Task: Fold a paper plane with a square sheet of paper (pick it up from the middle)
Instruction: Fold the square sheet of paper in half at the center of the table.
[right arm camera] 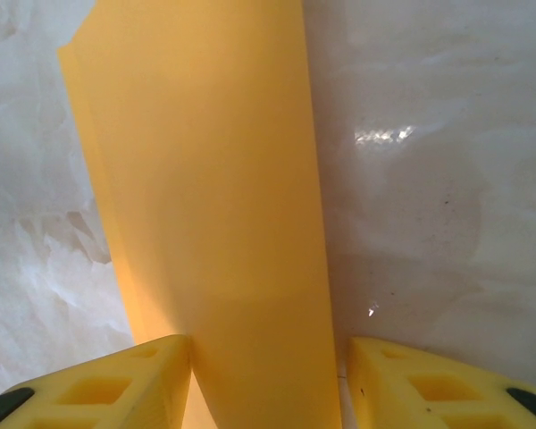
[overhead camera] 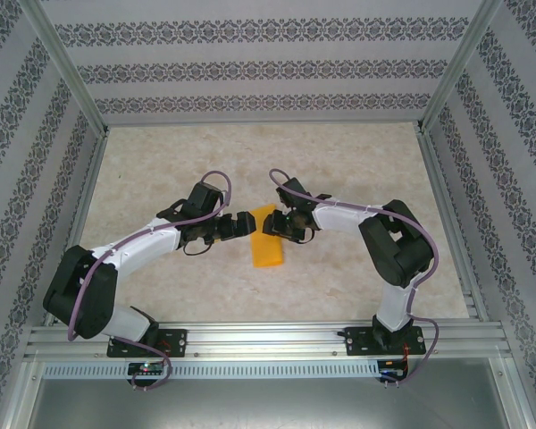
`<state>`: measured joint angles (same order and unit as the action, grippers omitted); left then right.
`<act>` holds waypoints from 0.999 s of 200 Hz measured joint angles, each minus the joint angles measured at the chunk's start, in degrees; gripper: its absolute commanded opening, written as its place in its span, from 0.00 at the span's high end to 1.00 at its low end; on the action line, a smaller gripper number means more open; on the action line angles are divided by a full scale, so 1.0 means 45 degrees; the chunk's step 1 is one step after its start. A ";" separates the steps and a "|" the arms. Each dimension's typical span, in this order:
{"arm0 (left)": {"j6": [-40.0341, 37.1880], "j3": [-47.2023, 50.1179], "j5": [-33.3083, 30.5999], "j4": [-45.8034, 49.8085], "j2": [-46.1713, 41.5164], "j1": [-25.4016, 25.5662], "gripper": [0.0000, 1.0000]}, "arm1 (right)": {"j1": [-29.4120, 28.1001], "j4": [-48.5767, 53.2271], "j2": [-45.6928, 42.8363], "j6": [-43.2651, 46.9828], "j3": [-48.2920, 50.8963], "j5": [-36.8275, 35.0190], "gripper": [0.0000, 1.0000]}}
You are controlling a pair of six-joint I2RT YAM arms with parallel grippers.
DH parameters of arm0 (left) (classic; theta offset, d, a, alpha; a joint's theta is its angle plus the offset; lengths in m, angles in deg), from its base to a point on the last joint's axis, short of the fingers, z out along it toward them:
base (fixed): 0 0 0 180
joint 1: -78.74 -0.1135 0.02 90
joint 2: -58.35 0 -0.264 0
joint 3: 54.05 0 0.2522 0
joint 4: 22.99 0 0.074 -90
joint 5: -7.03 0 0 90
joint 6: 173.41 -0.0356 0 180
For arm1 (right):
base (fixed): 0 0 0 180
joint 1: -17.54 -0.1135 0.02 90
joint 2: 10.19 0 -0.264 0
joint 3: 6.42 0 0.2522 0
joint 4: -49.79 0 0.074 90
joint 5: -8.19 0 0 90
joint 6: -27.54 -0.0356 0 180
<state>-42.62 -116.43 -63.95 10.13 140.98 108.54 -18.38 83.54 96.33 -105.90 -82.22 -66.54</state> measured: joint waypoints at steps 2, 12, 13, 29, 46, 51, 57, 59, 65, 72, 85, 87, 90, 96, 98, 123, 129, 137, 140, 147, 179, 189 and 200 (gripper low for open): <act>0.0000 0.0000 0.0000 -0.0005 0.0000 0.0000 0.01 | -0.0005 0.0005 0.0010 0.0000 -0.0010 -0.0029 0.50; 0.0000 0.0000 0.0000 -0.0005 0.0000 0.0000 0.01 | -0.0073 0.0073 0.0049 -0.0087 -0.0063 -0.0194 0.50; -0.0005 0.0000 0.0000 -0.0005 0.0000 0.0000 0.01 | -0.0078 0.0078 0.0058 -0.0097 -0.0063 -0.0209 0.50; 0.0000 0.0000 0.0000 0.0000 0.0010 0.0000 0.01 | -0.0136 0.0155 0.0087 -0.0248 -0.0136 -0.0389 0.49; -0.0005 -0.0005 0.0000 0.0000 0.0068 0.0000 0.01 | -0.0228 0.0238 0.0117 -0.0379 -0.0204 -0.0607 0.49; 0.0000 -0.0005 0.0000 -0.0005 0.0097 0.0000 0.01 | -0.0253 0.0262 0.0117 -0.0403 -0.0214 -0.0695 0.48; -0.0005 -0.0010 0.0000 -0.0005 0.0131 0.0000 0.02 | -0.0301 0.0282 0.0117 -0.0437 -0.0219 -0.0777 0.48; 0.0000 -0.0010 0.0000 -0.0005 0.0151 0.0000 0.01 | -0.0316 0.0287 0.0117 -0.0442 -0.0223 -0.0816 0.48; 0.0000 -0.0019 0.0000 -0.0005 0.0194 0.0000 0.01 | -0.0359 0.0296 0.0117 -0.0471 -0.0233 -0.0908 0.48; 0.0000 -0.0024 0.0000 -0.0005 0.0253 0.0000 0.02 | -0.0413 0.0301 0.0117 -0.0491 -0.0238 -0.1025 0.48; 0.0000 -0.0049 0.0000 -0.0005 0.0350 0.0000 0.04 | -0.0495 0.0301 0.0117 -0.0539 -0.0238 -0.1205 0.47; 0.0000 -0.0058 0.0000 -0.0005 0.0369 0.0000 0.05 | -0.0495 0.0301 0.0117 -0.0554 -0.0238 -0.1239 0.47; 0.0000 -0.0073 0.0000 0.0005 0.0393 0.0000 0.05 | -0.0505 0.0301 0.0117 -0.0568 -0.0238 -0.1263 0.47; 0.0000 -0.0107 -0.0005 0.0000 0.0432 0.0000 0.08 | -0.0525 0.0316 0.0117 -0.0612 -0.0248 -0.1341 0.47; 0.0005 -0.0121 -0.0005 0.0000 0.0452 0.0000 0.08 | -0.0539 0.0321 0.0117 -0.0622 -0.0253 -0.1360 0.47; 0.0126 -0.0194 -0.0053 -0.0005 0.0549 0.0005 0.25 | -0.0607 0.0321 0.0112 -0.0738 -0.0253 -0.1540 0.47; 0.0233 -0.0199 -0.0063 -0.0005 0.0578 0.0000 0.29 | -0.0602 0.0321 0.0112 -0.0772 -0.0253 -0.1564 0.47; 0.0301 -0.0219 -0.0092 -0.0010 0.0651 0.0005 0.34 | -0.0607 0.0316 0.0112 -0.0811 -0.0253 -0.1579 0.46; 0.0408 -0.0219 -0.0097 -0.0034 0.0685 0.0005 0.35 | -0.0617 0.0311 0.0112 -0.0816 -0.0253 -0.1583 0.46; 0.0505 -0.0233 -0.0102 -0.0058 0.0782 0.0005 0.39 | -0.0646 0.0301 0.0112 -0.0821 -0.0253 -0.1622 0.46; 0.1010 -0.0233 -0.0160 -0.0151 0.1234 0.0005 0.58 | -0.0690 0.0296 0.0112 -0.0806 -0.0253 -0.1724 0.46; 0.1185 -0.0253 -0.0204 -0.0151 0.1375 0.0005 0.63 | -0.0690 0.0301 0.0112 -0.0801 -0.0253 -0.1729 0.46; 0.1331 -0.0267 -0.0262 -0.0151 0.1506 0.0000 0.66 | -0.0690 0.0321 0.0117 -0.0748 -0.0253 -0.1739 0.47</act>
<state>-36.63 -117.63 -65.13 9.45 147.75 108.54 -21.48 84.98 96.86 -109.26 -83.36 -74.37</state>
